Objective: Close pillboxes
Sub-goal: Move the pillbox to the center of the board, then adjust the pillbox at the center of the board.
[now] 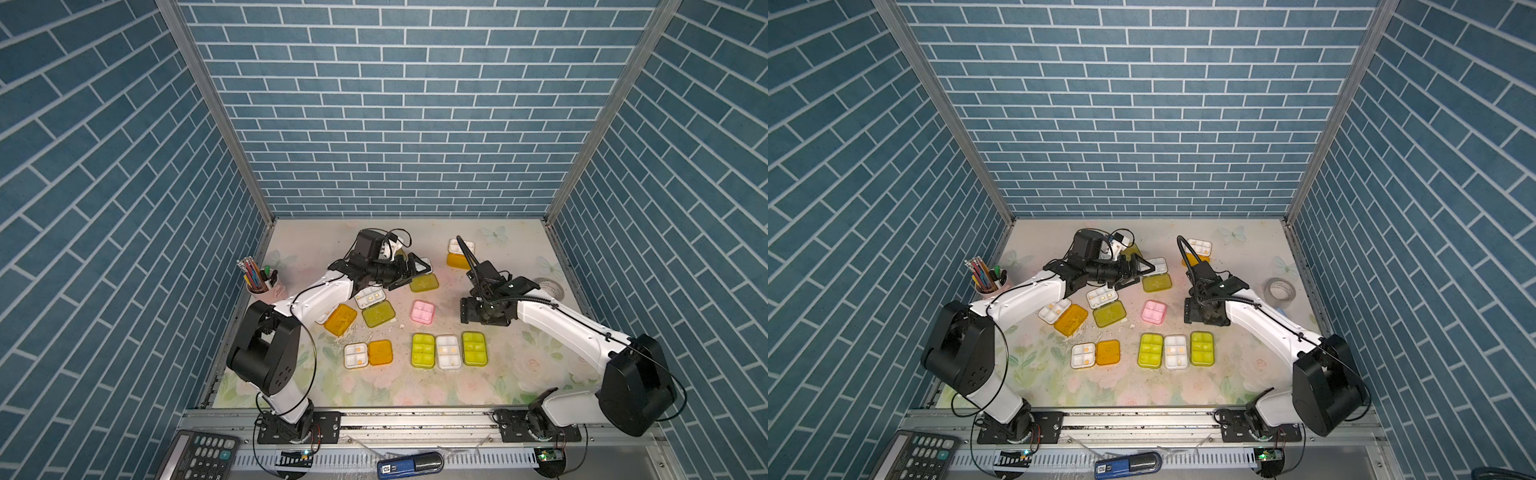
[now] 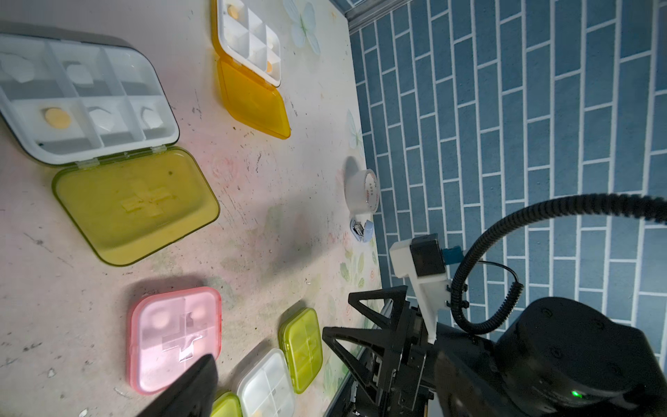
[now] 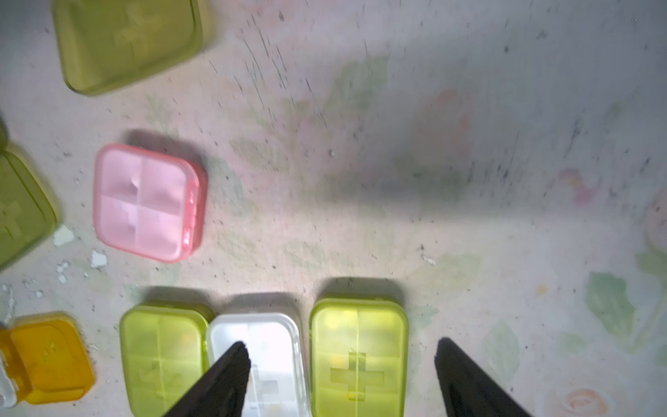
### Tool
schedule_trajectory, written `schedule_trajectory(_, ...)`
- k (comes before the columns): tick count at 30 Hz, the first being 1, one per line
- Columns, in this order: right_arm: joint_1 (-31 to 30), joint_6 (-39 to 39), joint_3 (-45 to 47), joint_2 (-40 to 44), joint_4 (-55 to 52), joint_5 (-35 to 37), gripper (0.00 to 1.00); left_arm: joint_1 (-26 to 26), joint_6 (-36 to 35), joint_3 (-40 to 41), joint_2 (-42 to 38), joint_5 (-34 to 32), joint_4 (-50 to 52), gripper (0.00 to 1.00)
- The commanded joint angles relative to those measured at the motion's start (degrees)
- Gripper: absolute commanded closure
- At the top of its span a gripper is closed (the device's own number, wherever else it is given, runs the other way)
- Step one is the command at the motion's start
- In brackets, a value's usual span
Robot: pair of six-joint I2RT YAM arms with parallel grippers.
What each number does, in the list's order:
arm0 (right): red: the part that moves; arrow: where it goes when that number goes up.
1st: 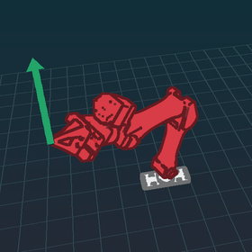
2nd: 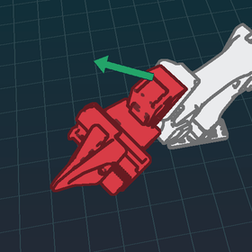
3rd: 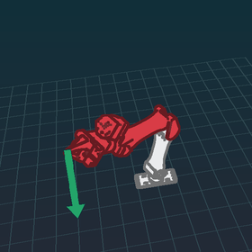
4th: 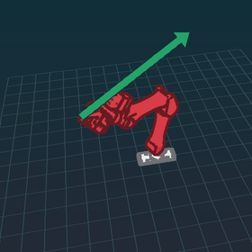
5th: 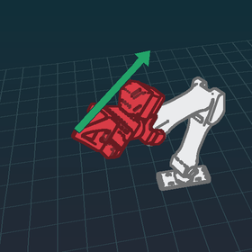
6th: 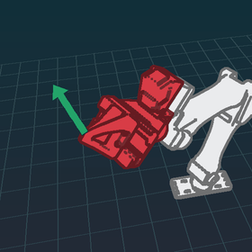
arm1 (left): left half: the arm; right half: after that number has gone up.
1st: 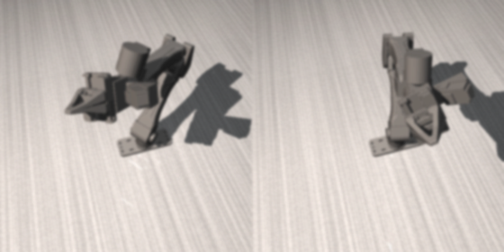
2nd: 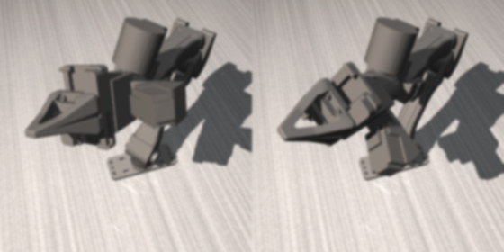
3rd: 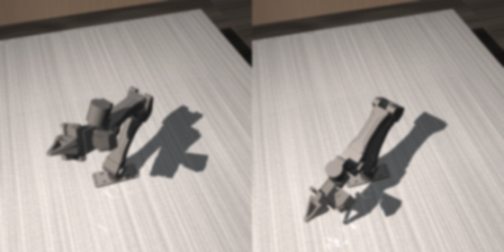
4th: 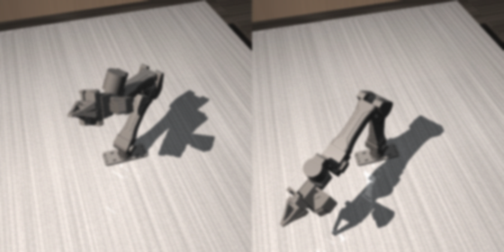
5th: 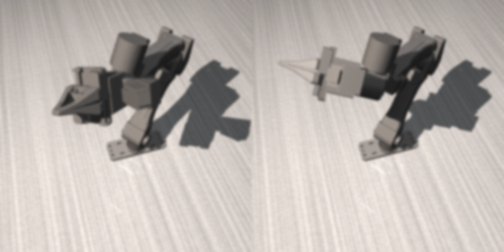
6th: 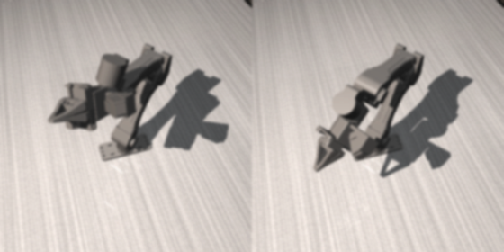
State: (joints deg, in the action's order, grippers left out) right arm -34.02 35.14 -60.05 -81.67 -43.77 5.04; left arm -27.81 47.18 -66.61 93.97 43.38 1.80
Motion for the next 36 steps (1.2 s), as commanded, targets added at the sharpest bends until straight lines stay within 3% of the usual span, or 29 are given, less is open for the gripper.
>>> schedule_trajectory(1,1.6,-3.9,-6.0,-4.4,1.5,4.1,0.18,1.3,-2.3,0.3,-1.9,-0.6,0.8,0.05)
schedule_trajectory(5,6.2,-6.2,-13.2,-8.3,2.4,-0.7,0.18,2.4,-9.4,-2.0,-0.8,-5.3,7.5,0.05)
schedule_trajectory(8,9.4,-6.9,-15.2,-8.9,1.5,-2.6,0.19,4.3,-7.3,-1.6,0.2,-2.9,5.2,0.05)
schedule_trajectory(11,11.3,-6.2,-12.6,-7.2,3.5,-3.0,0.19,5.9,-5.2,-0.8,0.2,-1.1,2.5,0.06)
schedule_trajectory(19,15.4,-6.3,-13.2,-7.6,5.7,-3.7,0.23,5.8,-9.8,-1.2,-2.1,-4.7,6.3,0.05)
schedule_trajectory(26,19.3,-5.4,-6.5,-4.9,10.5,-5.3,0.25,5.9,-10.1,-2.0,1.1,-3.7,6.3,0.05)
schedule_trajectory(36,20.9,-4.0,-4.4,-5.6,11.5,-12.4,0.27,5.9,-13.5,-2.9,0.4,-6.4,9.0,0.05)
